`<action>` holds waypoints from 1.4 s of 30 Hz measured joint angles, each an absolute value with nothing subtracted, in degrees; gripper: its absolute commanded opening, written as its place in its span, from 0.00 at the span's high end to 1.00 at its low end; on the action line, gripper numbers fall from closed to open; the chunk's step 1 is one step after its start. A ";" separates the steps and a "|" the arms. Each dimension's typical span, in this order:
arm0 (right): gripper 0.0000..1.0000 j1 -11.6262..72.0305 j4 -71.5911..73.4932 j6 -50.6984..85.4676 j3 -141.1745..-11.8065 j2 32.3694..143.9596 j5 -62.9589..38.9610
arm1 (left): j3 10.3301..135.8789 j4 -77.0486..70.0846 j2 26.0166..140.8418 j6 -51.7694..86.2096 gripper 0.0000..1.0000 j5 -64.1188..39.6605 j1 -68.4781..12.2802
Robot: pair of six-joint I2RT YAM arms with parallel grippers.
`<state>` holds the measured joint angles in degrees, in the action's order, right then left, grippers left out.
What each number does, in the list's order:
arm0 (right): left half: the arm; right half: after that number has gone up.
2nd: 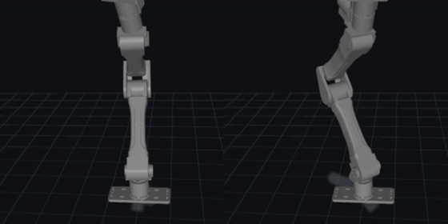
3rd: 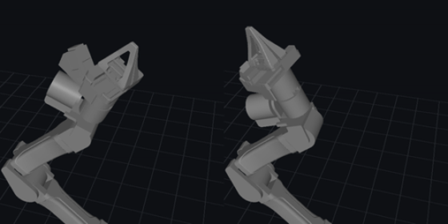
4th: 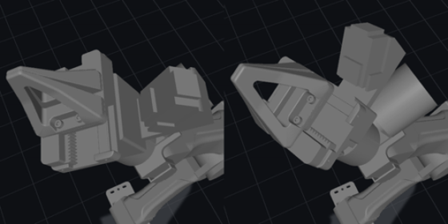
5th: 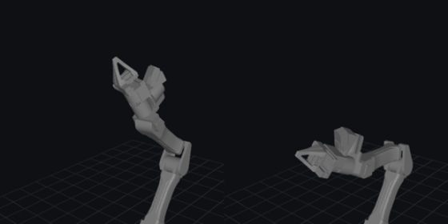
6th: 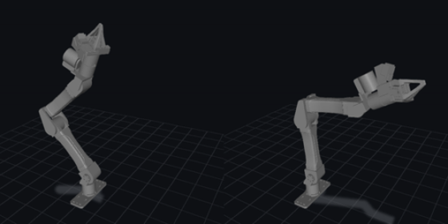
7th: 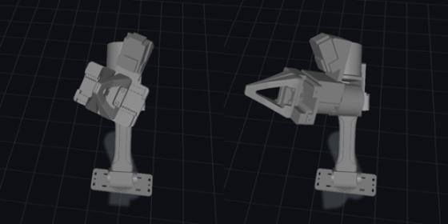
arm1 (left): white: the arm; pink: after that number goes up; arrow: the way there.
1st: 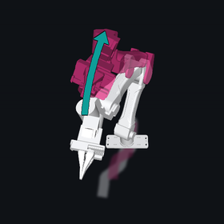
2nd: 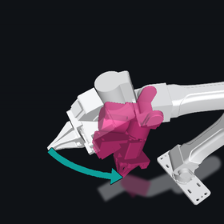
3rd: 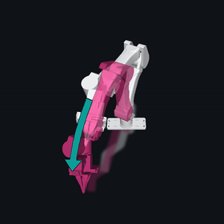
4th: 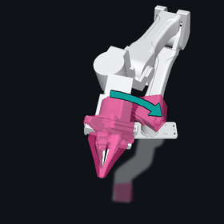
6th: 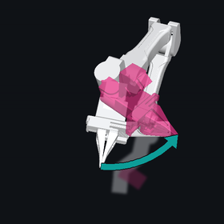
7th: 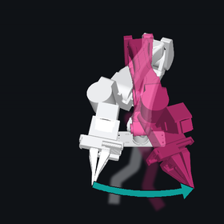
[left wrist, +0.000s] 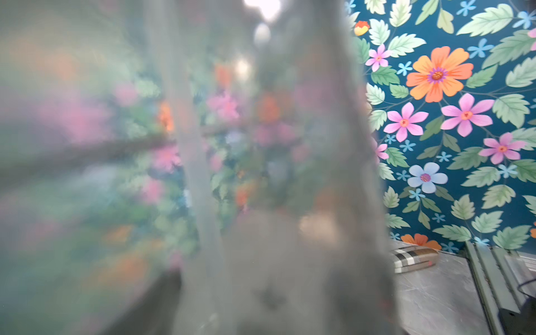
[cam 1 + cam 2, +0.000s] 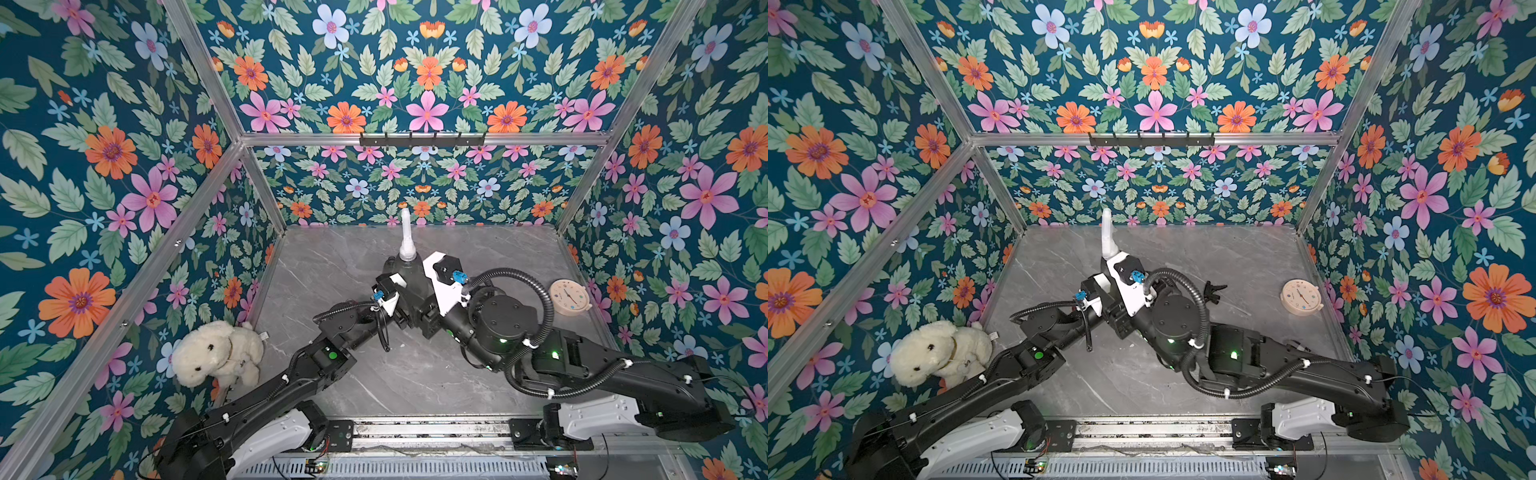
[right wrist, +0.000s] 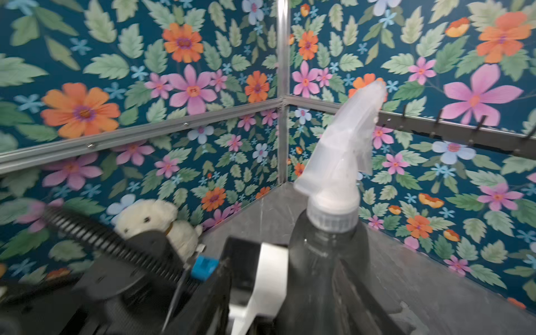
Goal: Attach spray nozzles to spray bottles
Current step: Screw the spray nozzle on the spray bottle.
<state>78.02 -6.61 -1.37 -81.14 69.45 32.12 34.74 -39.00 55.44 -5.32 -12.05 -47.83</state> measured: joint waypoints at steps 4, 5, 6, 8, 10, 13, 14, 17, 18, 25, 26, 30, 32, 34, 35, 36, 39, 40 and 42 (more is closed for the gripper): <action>0.45 72.07 -10.15 -1.10 -80.51 62.46 23.14 | 34.61 -39.00 54.41 -5.39 1.00 -14.66 -47.83; 0.45 69.06 -11.03 -0.14 -80.93 61.45 21.37 | 34.61 -39.00 54.11 -5.56 1.00 -15.35 -47.83; 0.45 64.34 -12.34 1.21 -81.62 60.75 17.39 | 34.61 -38.98 53.71 -5.82 1.00 -16.71 -47.83; 0.44 54.96 -14.74 3.77 -83.11 60.60 8.78 | 34.54 -38.89 52.93 -6.00 1.00 -19.81 -47.83; 0.44 46.92 -16.69 6.37 -84.97 61.54 -0.71 | 34.54 -38.54 52.36 -6.00 1.00 -23.57 -47.79; 0.44 39.27 -19.49 8.12 -88.60 64.75 -12.38 | 34.54 -37.67 52.12 -5.67 1.00 -29.30 -47.72; 0.44 37.04 -19.99 8.93 -89.91 65.84 -15.75 | 34.59 -37.23 52.12 -5.10 1.00 -31.00 -47.72; 0.44 31.07 -20.10 10.59 -94.65 70.24 -26.70 | 34.89 -35.92 52.14 -4.38 1.00 -36.07 -47.68; 0.44 30.20 -20.49 10.55 -96.51 71.99 -29.76 | 34.98 -35.75 52.14 -4.19 1.00 -37.67 -47.68; 0.44 29.87 -26.76 10.13 -107.70 82.11 -43.81 | 35.55 -34.65 52.23 -2.98 1.00 -44.10 -47.64; 0.44 30.28 -27.66 9.82 -108.12 82.61 -44.73 | 35.62 -34.33 52.36 -2.96 1.00 -44.64 -47.64; 0.44 34.20 -32.10 7.09 -109.65 83.44 -47.16 | 35.75 -33.43 53.34 -3.01 1.00 -45.01 -47.62; 0.44 35.24 -32.91 5.98 -108.86 82.85 -47.75 | 35.73 -33.19 53.52 -3.84 1.00 -44.95 -47.51; 0.44 35.29 -33.08 5.56 -107.11 81.60 -47.57 | 35.59 -33.39 53.32 -4.05 1.00 -44.51 -47.16; 0.44 35.33 -32.95 5.48 -106.26 80.97 -47.07 | 35.51 -33.45 53.23 -4.40 1.00 -44.38 -46.96; 0.44 35.48 -32.64 5.34 -105.25 80.18 -46.37 | 35.35 -33.45 53.12 -4.78 1.00 -44.31 -46.76; 0.43 35.64 -31.22 5.26 -102.43 77.62 -44.88 | 35.27 -33.67 53.01 -5.19 1.00 -44.31 -46.44; 0.43 35.75 -30.76 5.21 -101.51 76.71 -44.38 | 35.27 -33.82 53.04 -5.26 1.00 -44.21 -46.35; 0.43 36.21 -30.13 5.08 -100.25 75.40 -43.44 | 35.27 -34.11 53.17 -5.54 1.00 -44.14 -46.35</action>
<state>36.21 -30.13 5.08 -100.25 75.40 -43.44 35.27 -34.11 53.17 -5.54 -44.14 -46.35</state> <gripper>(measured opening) 0.569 0.804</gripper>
